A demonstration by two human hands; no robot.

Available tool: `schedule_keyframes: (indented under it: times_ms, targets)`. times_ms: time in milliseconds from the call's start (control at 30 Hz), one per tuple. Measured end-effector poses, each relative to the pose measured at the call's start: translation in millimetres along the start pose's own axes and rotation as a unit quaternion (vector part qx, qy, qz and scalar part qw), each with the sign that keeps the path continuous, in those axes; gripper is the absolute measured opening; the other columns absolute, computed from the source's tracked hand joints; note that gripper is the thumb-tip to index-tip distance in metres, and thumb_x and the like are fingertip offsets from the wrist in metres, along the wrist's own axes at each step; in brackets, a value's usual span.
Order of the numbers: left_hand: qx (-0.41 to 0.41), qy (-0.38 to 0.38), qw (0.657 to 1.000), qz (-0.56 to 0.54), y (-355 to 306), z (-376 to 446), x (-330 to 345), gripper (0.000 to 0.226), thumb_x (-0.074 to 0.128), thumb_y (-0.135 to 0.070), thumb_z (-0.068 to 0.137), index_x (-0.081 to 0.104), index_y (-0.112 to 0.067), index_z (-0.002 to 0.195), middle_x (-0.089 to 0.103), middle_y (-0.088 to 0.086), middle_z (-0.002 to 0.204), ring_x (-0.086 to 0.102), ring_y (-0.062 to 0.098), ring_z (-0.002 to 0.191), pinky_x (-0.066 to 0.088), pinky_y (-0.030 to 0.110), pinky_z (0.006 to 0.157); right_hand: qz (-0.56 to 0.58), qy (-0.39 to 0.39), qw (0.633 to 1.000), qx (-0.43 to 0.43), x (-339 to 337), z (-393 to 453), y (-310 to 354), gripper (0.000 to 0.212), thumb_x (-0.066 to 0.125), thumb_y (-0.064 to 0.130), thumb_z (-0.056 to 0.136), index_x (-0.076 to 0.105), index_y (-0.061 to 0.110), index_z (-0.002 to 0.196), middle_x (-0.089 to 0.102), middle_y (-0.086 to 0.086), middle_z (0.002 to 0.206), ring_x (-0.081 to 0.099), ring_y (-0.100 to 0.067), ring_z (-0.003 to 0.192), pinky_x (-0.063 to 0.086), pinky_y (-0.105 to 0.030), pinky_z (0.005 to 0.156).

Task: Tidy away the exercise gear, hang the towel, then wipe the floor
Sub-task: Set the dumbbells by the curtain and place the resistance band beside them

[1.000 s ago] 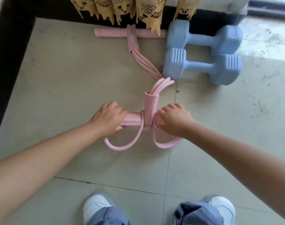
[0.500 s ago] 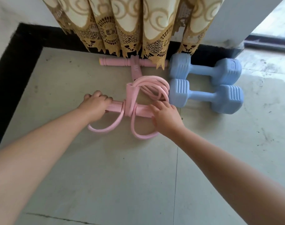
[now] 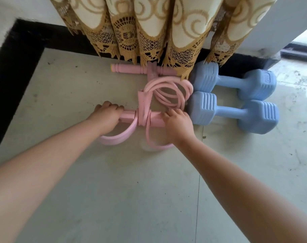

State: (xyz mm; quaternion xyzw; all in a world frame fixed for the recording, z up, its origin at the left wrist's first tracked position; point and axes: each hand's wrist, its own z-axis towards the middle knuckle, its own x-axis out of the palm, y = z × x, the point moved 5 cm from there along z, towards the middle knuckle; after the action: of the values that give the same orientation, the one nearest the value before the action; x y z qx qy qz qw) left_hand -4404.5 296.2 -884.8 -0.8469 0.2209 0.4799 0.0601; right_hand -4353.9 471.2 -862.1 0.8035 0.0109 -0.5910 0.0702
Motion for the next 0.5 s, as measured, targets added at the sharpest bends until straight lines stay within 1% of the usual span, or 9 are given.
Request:
schedule_keyframes:
  times_ms: [33, 67, 100, 167, 233, 333, 367, 500]
  targets:
    - [-0.001, 0.005, 1.0, -0.005, -1.9, -1.8, 0.8, 0.04, 0.041, -0.018, 0.098, 0.038, -0.008, 0.137, 0.046, 0.011, 0.137, 0.036, 0.03, 0.128, 0.035, 0.037, 0.101, 0.005, 0.013, 1.0, -0.01, 3.4, 3.5, -2.5, 0.039, 0.039, 0.007, 0.089, 0.058, 0.011, 0.122, 0.06, -0.007, 0.122, 0.053, -0.026, 0.113, 0.041, -0.032, 0.095]
    - [-0.001, 0.005, 1.0, -0.008, -3.1, -3.5, 1.8, 0.04, 0.04, -0.016, 0.098, 0.037, -0.008, 0.137, 0.046, 0.011, 0.137, 0.036, 0.029, 0.128, 0.035, 0.036, 0.101, 0.013, 0.035, 0.999, -0.007, 3.4, 5.5, -4.5, 0.04, 0.04, 0.008, 0.092, 0.051, 0.011, 0.13, 0.054, -0.007, 0.131, 0.047, -0.026, 0.121, 0.036, -0.034, 0.101]
    - [-0.002, 0.006, 1.0, -0.01, -4.1, -4.9, 3.6, 0.042, 0.04, -0.013, 0.097, 0.035, -0.009, 0.139, 0.045, 0.011, 0.138, 0.036, 0.029, 0.129, 0.034, 0.035, 0.102, 0.013, 0.048, 0.999, 0.002, 3.2, 4.1, -7.1, 0.041, 0.04, 0.009, 0.093, 0.047, 0.011, 0.133, 0.051, -0.007, 0.134, 0.043, -0.026, 0.125, 0.033, -0.034, 0.103]
    - [-0.001, 0.004, 1.0, -0.014, -4.3, -4.8, 6.4, 0.05, 0.038, -0.007, 0.096, 0.027, -0.009, 0.145, 0.041, 0.011, 0.142, 0.035, 0.027, 0.132, 0.031, 0.034, 0.105, 0.0, 0.045, 0.999, 0.002, 6.6, 0.7, -7.4, 0.044, 0.038, 0.01, 0.094, 0.04, 0.01, 0.138, 0.046, -0.007, 0.139, 0.039, -0.026, 0.129, 0.029, -0.033, 0.108]
    - [0.0, 0.007, 1.0, -0.015, -4.0, -3.1, 6.3, 0.054, 0.039, -0.006, 0.094, 0.024, -0.009, 0.146, 0.037, 0.011, 0.145, 0.032, 0.027, 0.135, 0.028, 0.036, 0.109, -0.004, 0.058, 0.998, 0.011, 10.7, -2.5, -5.6, 0.047, 0.035, 0.009, 0.095, 0.033, 0.009, 0.142, 0.04, -0.007, 0.144, 0.034, -0.026, 0.133, 0.024, -0.035, 0.113]
    - [0.001, 0.015, 0.999, -0.028, -5.4, -7.0, 3.1, 0.056, 0.042, -0.01, 0.092, 0.025, -0.01, 0.146, 0.028, 0.009, 0.152, 0.019, 0.024, 0.143, 0.018, 0.042, 0.115, 0.0, 0.053, 0.998, 0.024, 13.5, -10.4, 2.3, 0.053, 0.034, 0.006, 0.094, 0.025, 0.007, 0.146, 0.034, -0.01, 0.147, 0.028, -0.028, 0.137, 0.02, -0.041, 0.116]
    - [0.003, 0.016, 0.999, -0.034, -6.1, -9.2, 3.0, 0.056, 0.043, -0.012, 0.092, 0.026, -0.01, 0.145, 0.026, 0.007, 0.153, 0.018, 0.023, 0.144, 0.017, 0.041, 0.116, 0.009, 0.054, 0.998, 0.03, 15.6, -15.2, 3.4, 0.055, 0.034, 0.006, 0.093, 0.022, 0.006, 0.147, 0.032, -0.01, 0.149, 0.026, -0.028, 0.138, 0.02, -0.042, 0.117]
    - [0.018, 0.012, 0.998, -0.053, -10.3, -19.1, 7.8, 0.052, 0.043, -0.015, 0.093, 0.031, -0.008, 0.143, 0.029, 0.007, 0.153, 0.023, 0.023, 0.142, 0.018, 0.037, 0.116, 0.019, 0.077, 0.997, 0.015, 27.4, -31.2, 5.9, 0.054, 0.035, 0.007, 0.094, 0.022, 0.009, 0.147, 0.033, -0.009, 0.147, 0.031, -0.029, 0.134, 0.022, -0.037, 0.112]
